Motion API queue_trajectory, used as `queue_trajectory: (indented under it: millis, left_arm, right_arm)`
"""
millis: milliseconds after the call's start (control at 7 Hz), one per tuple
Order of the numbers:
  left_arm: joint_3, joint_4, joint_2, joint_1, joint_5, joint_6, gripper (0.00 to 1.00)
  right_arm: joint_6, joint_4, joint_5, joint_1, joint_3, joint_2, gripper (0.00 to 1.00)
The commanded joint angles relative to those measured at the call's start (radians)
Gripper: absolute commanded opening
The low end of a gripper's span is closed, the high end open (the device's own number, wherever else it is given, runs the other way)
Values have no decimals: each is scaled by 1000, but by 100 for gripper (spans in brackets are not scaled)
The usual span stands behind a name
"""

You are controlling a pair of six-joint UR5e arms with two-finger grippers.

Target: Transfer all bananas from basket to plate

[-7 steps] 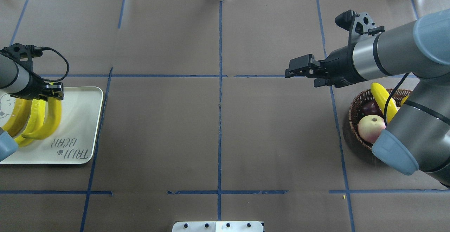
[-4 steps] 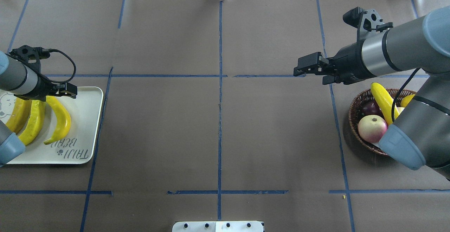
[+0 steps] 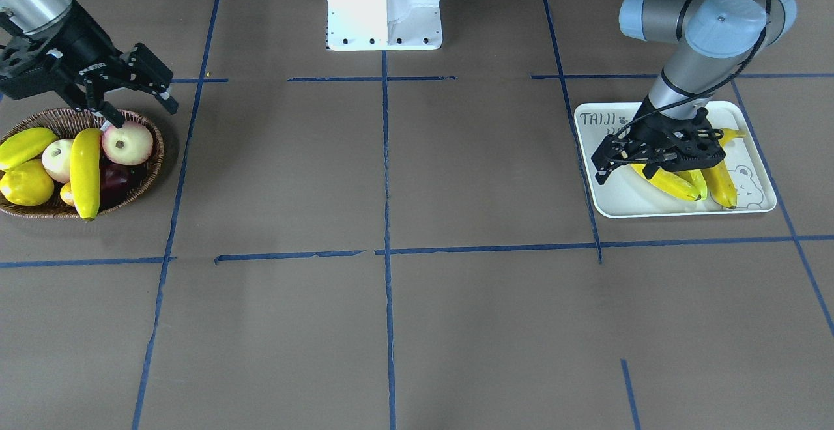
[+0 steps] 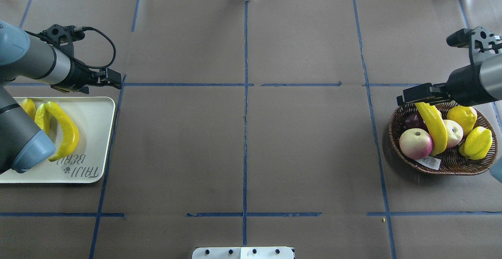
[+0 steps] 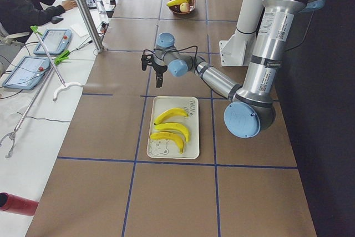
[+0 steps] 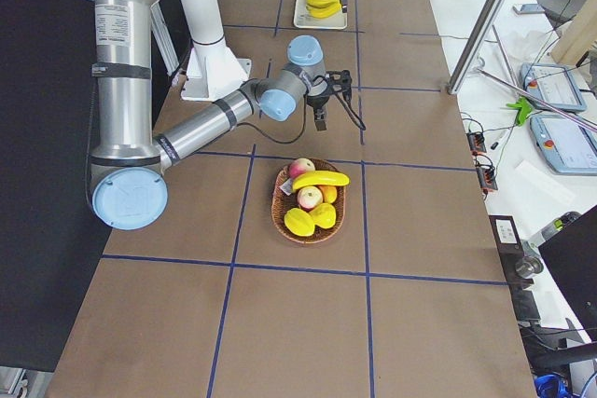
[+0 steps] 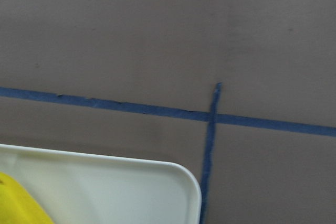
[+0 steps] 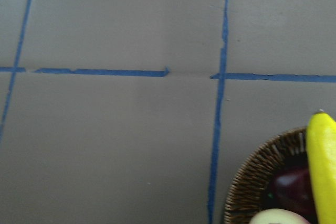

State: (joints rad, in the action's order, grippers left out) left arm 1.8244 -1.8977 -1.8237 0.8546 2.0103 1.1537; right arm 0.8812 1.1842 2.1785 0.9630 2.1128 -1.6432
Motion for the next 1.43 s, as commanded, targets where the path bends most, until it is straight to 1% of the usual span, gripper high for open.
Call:
queue_trajectory:
  millis: [0, 286, 429, 571, 714, 857, 1143, 1286]
  left_arm:
    - [-5, 20, -63, -34, 7, 65, 100]
    - [-17, 20, -94, -68, 2, 95, 100]
    - [-19, 20, -95, -77, 4, 95, 100]
    - [-20, 20, -95, -86, 2, 95, 100]
    - [-30, 19, -101, -88, 1, 95, 100]
    - [-36, 17, -112, -94, -22, 95, 100]
    - [-45, 17, -129, -94, -25, 112, 100]
    - [-43, 17, -129, -94, -25, 112, 100]
  right_arm:
    - [-109, 14, -32, 17, -57, -70, 100]
    - [-148, 14, -83, 8, -140, -63, 99]
    - [-145, 15, -101, -38, -172, -53, 99]
    - [-145, 14, -145, -79, -191, -52, 98]
    - [-145, 14, -163, -98, -194, -53, 98]
    - [-148, 14, -154, -96, -194, -53, 95]
    - [-149, 12, -149, -92, -197, -56, 86]
    - [-148, 14, -147, -90, -195, -58, 72]
